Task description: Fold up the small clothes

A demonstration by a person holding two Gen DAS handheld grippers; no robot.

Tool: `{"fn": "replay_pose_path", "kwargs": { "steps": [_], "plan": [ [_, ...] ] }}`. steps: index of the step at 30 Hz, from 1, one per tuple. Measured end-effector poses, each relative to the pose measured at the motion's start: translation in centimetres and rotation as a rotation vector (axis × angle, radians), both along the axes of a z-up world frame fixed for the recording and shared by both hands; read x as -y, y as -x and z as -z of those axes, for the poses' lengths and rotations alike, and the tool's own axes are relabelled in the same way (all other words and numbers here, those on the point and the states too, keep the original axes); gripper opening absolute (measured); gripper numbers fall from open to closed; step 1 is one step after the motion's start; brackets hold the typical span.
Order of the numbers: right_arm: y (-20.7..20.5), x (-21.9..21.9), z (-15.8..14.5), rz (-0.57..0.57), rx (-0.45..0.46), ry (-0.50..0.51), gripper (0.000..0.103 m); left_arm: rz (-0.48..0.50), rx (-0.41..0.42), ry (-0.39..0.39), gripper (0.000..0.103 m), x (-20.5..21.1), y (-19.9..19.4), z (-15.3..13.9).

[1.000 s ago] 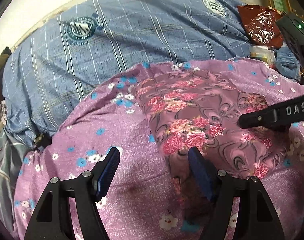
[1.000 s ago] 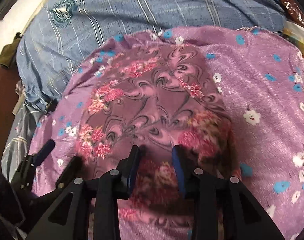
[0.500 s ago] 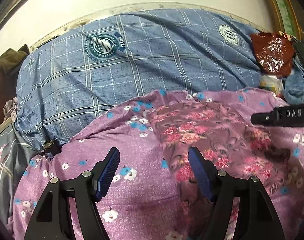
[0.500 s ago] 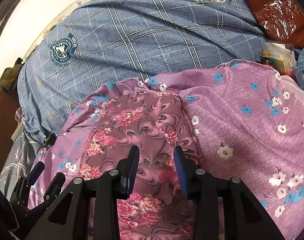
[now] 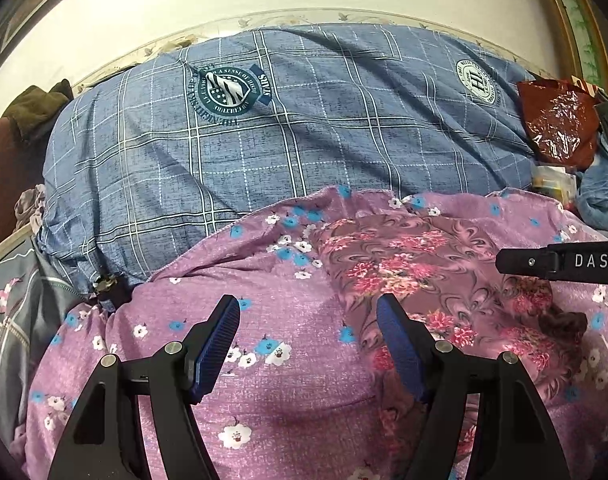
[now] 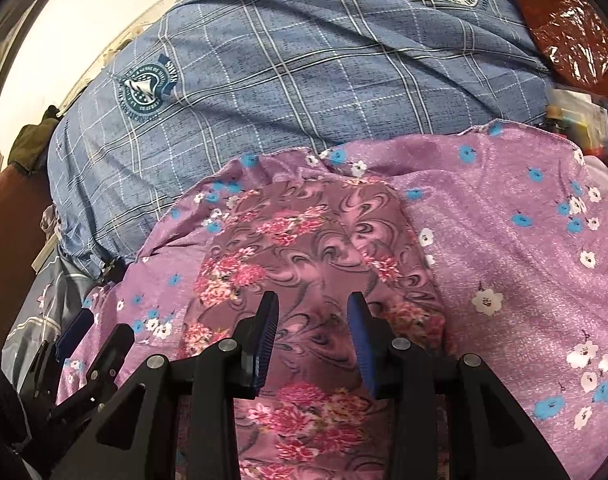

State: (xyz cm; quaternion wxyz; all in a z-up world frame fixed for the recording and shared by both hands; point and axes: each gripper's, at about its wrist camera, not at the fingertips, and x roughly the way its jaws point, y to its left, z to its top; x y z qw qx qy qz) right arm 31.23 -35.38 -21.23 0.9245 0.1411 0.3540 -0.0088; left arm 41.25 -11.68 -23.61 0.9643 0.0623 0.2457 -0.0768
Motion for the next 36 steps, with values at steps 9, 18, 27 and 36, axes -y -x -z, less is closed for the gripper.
{"fn": "replay_pose_path", "kwargs": {
  "steps": [9, 18, 27, 36],
  "plan": [
    [-0.1, -0.2, 0.3, -0.007, -0.007, -0.006, 0.038, -0.03, -0.087, 0.066, 0.072, -1.0, -1.6, 0.5],
    [-2.1, 0.1, 3.8, -0.031, -0.197, -0.047, 0.038, 0.037, -0.31, 0.234, 0.072, -1.0, -5.2, 2.4],
    [-1.2, -1.0, 2.6, -0.015, -0.14, 0.098, 0.037, -0.009, -0.241, 0.123, 0.072, -0.1, -5.7, 2.2],
    [-0.2, -2.4, 0.9, 0.006, -0.04, 0.289, 0.037, -0.034, -0.225, 0.146, 0.072, -0.1, -4.9, 2.4]
  ]
}}
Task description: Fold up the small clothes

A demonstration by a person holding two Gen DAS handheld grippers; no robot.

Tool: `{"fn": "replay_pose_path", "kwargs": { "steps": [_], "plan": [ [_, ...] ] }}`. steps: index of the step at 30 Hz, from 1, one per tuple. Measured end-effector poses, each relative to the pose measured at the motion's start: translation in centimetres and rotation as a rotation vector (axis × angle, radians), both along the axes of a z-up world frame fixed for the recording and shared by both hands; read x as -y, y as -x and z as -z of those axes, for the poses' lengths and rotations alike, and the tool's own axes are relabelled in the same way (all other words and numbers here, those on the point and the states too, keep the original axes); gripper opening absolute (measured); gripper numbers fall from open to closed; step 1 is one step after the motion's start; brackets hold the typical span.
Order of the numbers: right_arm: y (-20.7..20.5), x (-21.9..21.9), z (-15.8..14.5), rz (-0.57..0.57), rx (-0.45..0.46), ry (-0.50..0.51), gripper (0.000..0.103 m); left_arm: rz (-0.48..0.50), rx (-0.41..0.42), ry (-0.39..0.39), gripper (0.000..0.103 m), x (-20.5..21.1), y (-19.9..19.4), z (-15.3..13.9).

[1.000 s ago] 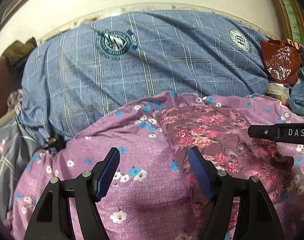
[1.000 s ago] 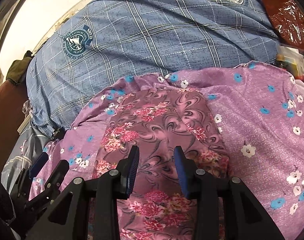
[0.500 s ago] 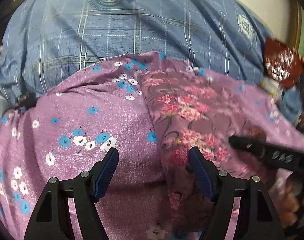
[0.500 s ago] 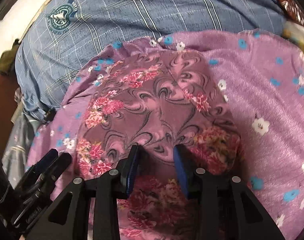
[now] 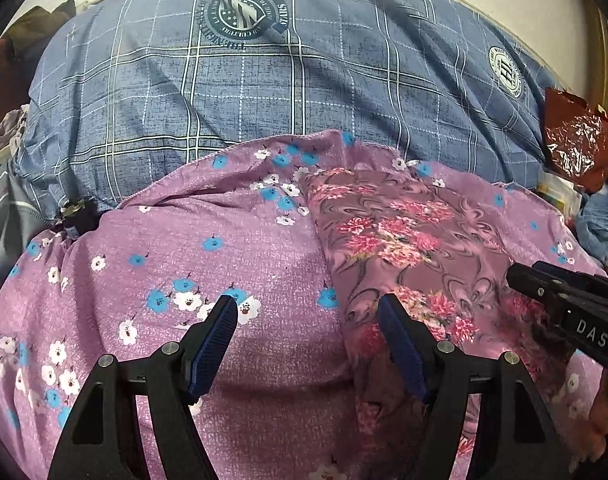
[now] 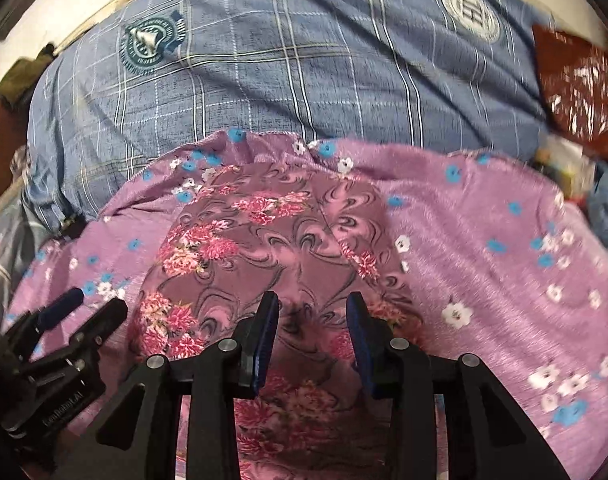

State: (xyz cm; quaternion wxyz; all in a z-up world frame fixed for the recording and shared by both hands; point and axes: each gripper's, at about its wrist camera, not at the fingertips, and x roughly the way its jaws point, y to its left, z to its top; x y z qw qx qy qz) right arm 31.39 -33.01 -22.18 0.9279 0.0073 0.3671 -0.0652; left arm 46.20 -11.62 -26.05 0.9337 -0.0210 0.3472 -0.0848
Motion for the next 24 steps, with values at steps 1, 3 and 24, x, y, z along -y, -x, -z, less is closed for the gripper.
{"fn": "replay_pose_path", "kwargs": {
  "steps": [1, 3, 24],
  "plan": [
    [0.1, -0.2, 0.0, -0.005, 0.001, 0.012, 0.037, 0.001, -0.001, -0.002, 0.072, 0.1, 0.1, 0.0],
    [0.1, -0.6, 0.0, -0.01, 0.006, 0.034, 0.036, 0.002, -0.003, -0.006, 0.072, 0.2, 0.1, 0.0],
    [0.6, -0.5, 0.0, 0.022, 0.009, 0.098, 0.036, 0.017, 0.0, -0.042, 0.072, 1.1, 0.5, 0.2]
  ]
}}
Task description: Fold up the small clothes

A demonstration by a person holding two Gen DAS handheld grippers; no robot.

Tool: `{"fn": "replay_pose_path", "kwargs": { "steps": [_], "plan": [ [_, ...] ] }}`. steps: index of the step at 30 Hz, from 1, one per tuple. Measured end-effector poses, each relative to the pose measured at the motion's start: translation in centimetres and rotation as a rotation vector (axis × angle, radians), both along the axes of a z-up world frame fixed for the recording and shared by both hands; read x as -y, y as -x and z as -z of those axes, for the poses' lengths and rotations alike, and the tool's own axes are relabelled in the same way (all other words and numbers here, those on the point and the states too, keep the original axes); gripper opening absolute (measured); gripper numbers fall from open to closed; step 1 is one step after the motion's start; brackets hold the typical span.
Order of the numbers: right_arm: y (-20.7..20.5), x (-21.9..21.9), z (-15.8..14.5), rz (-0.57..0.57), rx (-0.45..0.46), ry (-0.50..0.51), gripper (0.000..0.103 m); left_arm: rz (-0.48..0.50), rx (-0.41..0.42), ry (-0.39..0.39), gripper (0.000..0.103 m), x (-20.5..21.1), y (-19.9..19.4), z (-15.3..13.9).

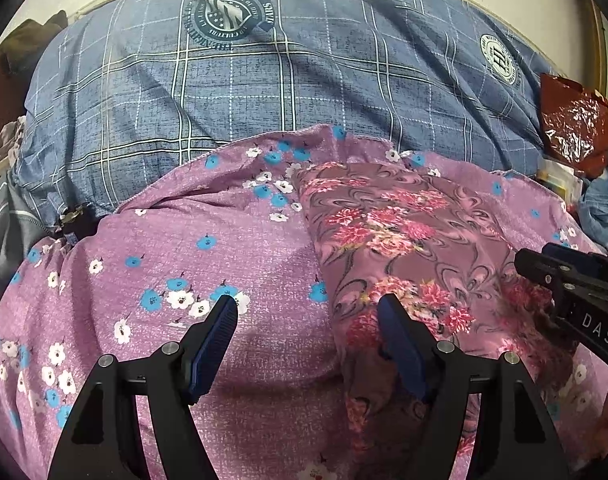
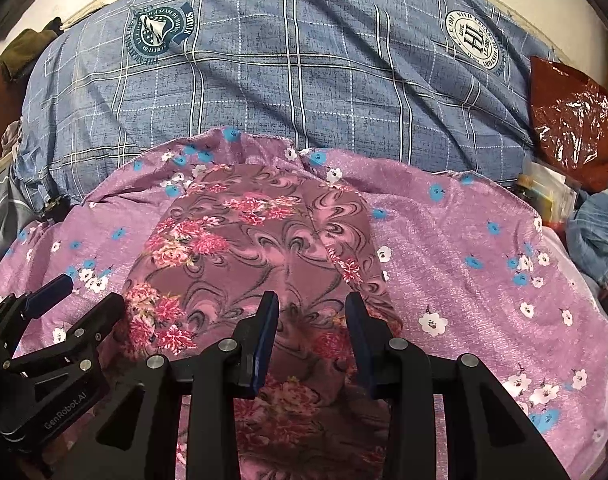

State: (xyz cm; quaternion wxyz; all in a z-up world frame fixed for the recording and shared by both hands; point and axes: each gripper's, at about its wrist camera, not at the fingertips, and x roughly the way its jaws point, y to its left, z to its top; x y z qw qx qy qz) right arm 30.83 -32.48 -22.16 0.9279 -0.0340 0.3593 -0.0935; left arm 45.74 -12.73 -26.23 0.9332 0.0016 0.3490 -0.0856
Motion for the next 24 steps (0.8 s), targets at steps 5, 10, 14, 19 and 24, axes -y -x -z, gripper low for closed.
{"fn": "replay_pose_path", "kwargs": {
  "steps": [5, 10, 14, 19, 24],
  "plan": [
    [0.0, 0.0, 0.1, 0.011, 0.003, 0.021, 0.036, 0.005, -0.006, -0.001, 0.072, 0.2, 0.0, 0.1],
    [0.1, 0.0, 0.0, 0.028, 0.008, 0.056, 0.036, 0.006, -0.006, 0.001, 0.072, 0.2, -0.1, 0.1],
    [0.1, 0.2, -0.1, 0.038, 0.013, 0.062, 0.036, 0.006, -0.007, 0.0, 0.073, 0.2, -0.1, 0.1],
    [0.1, 0.7, -0.1, 0.041, 0.007, 0.055, 0.036, 0.005, -0.011, 0.003, 0.073, 0.2, -0.2, 0.2],
    [0.0, 1.8, 0.4, 0.06, -0.022, 0.024, 0.036, 0.005, -0.013, 0.004, 0.073, 0.3, -0.3, 0.2]
  ]
}}
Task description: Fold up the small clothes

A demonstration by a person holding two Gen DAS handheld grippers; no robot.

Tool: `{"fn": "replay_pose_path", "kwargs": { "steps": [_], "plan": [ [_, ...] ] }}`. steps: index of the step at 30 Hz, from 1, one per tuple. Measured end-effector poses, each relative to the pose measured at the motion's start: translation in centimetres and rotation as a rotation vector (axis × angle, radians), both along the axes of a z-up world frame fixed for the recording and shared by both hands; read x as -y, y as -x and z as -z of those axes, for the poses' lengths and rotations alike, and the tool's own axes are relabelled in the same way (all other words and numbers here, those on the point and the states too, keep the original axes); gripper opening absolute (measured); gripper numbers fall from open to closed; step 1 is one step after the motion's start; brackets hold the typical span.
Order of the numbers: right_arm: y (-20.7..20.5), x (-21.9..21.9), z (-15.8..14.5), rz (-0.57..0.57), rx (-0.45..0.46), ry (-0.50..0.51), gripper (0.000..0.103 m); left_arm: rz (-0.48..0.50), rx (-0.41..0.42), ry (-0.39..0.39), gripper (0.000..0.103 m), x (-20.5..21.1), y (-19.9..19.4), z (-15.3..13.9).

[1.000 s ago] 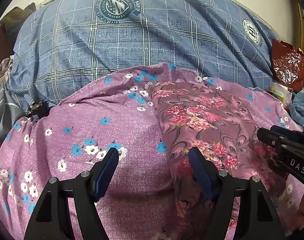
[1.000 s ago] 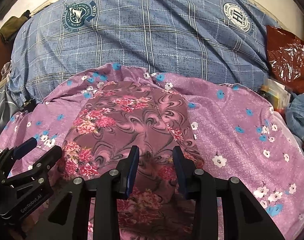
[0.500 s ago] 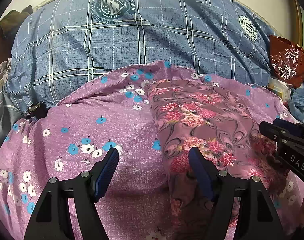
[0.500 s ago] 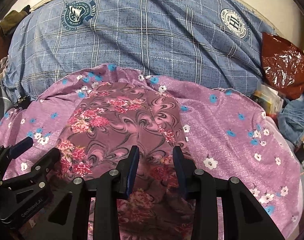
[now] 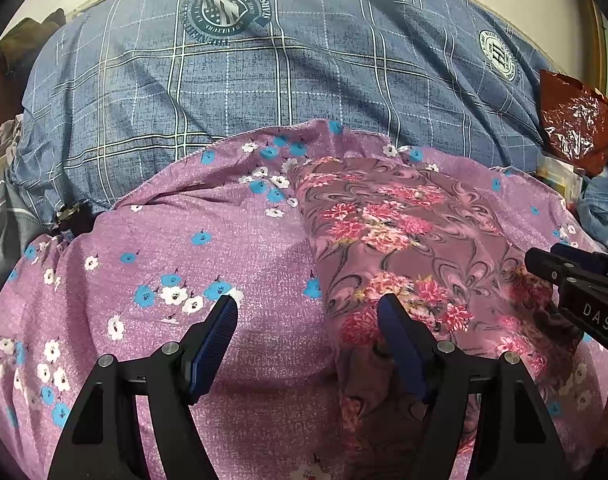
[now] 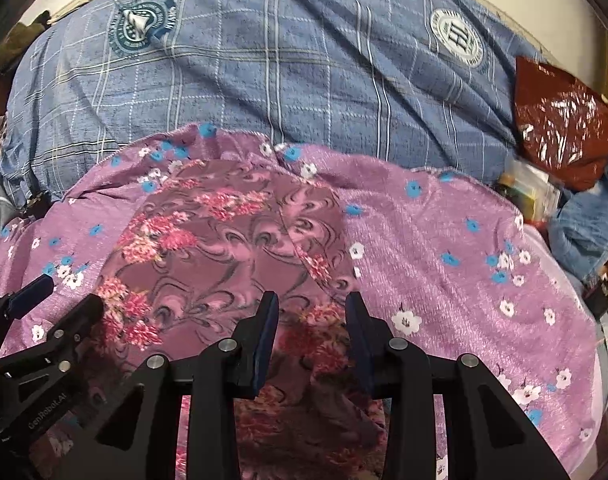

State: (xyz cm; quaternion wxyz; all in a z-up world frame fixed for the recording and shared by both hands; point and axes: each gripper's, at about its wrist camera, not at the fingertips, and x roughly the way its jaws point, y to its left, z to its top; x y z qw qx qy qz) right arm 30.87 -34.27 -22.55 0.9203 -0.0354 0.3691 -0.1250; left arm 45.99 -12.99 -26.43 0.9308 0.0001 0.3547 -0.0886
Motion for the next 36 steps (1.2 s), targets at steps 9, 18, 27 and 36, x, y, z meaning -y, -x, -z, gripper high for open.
{"fn": "replay_pose_path", "kwargs": {
  "steps": [9, 18, 27, 36],
  "plan": [
    [0.4, 1.1, 0.1, 0.012, -0.004, 0.008, 0.036, -0.003, -0.001, -0.003, 0.073, 0.6, -0.3, 0.4],
    [0.7, 2.4, 0.4, 0.002, -0.026, -0.013, 0.036, 0.005, -0.005, -0.004, 0.073, 1.3, -0.4, 0.6],
    [0.6, 3.1, 1.4, -0.014, -0.086, -0.063, 0.036, 0.008, -0.004, -0.011, 0.073, 1.6, -0.4, 0.7],
    [0.5, 3.1, 2.3, -0.012, -0.102, -0.032, 0.037, 0.008, -0.006, -0.011, 0.073, 1.7, -0.5, 0.8]
  ]
}}
